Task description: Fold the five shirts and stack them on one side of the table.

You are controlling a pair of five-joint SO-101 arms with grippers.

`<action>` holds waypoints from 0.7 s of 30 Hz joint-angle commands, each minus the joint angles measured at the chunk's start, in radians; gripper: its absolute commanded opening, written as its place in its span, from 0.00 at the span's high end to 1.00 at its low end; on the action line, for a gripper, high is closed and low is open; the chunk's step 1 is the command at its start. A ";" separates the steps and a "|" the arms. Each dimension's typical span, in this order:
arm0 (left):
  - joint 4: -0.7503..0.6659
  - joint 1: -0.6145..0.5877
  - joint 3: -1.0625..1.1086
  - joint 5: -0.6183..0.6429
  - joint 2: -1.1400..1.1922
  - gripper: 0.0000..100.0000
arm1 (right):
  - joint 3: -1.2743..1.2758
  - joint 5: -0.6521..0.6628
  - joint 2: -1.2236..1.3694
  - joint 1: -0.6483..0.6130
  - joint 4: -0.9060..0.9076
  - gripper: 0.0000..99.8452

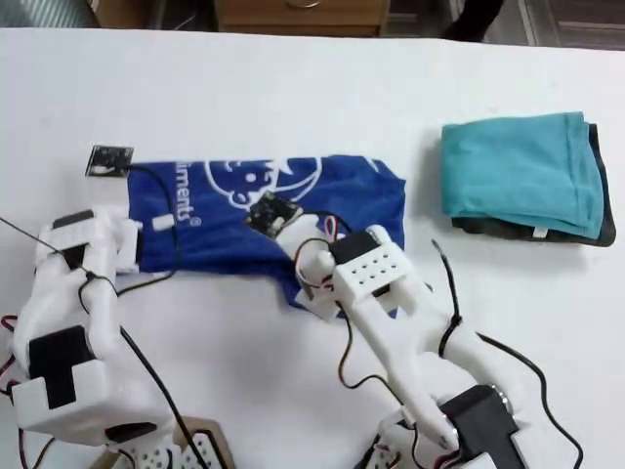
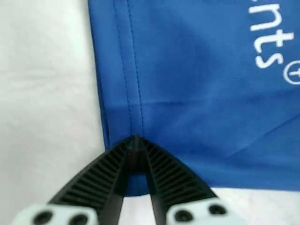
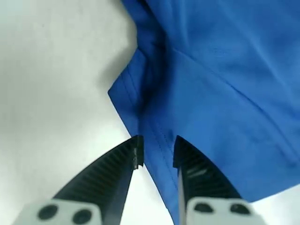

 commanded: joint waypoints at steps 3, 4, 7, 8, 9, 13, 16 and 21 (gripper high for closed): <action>-0.012 -0.014 -0.007 0.008 0.000 0.97 | 0.002 0.006 -0.030 0.007 -0.012 0.88; -0.012 -0.014 -0.007 0.008 0.000 0.97 | 0.006 0.006 -0.016 0.005 -0.010 0.88; -0.015 -0.014 -0.007 0.008 0.000 0.97 | 0.006 0.006 0.051 0.007 -0.021 0.88; -0.026 -0.014 -0.002 0.008 0.000 0.97 | 0.006 0.006 0.074 0.010 -0.041 0.88; -0.029 -0.014 -0.001 0.008 0.000 0.97 | 0.006 0.006 0.099 0.012 -0.064 0.88; -0.029 -0.014 -0.001 0.008 0.000 0.97 | -0.003 0.006 0.191 0.012 -0.140 0.88; -0.031 -0.014 -0.001 0.009 0.000 0.97 | -0.040 0.006 0.232 0.015 -0.145 0.88; -0.031 -0.014 -0.001 0.009 0.000 0.97 | -0.112 0.006 0.225 0.031 -0.074 0.91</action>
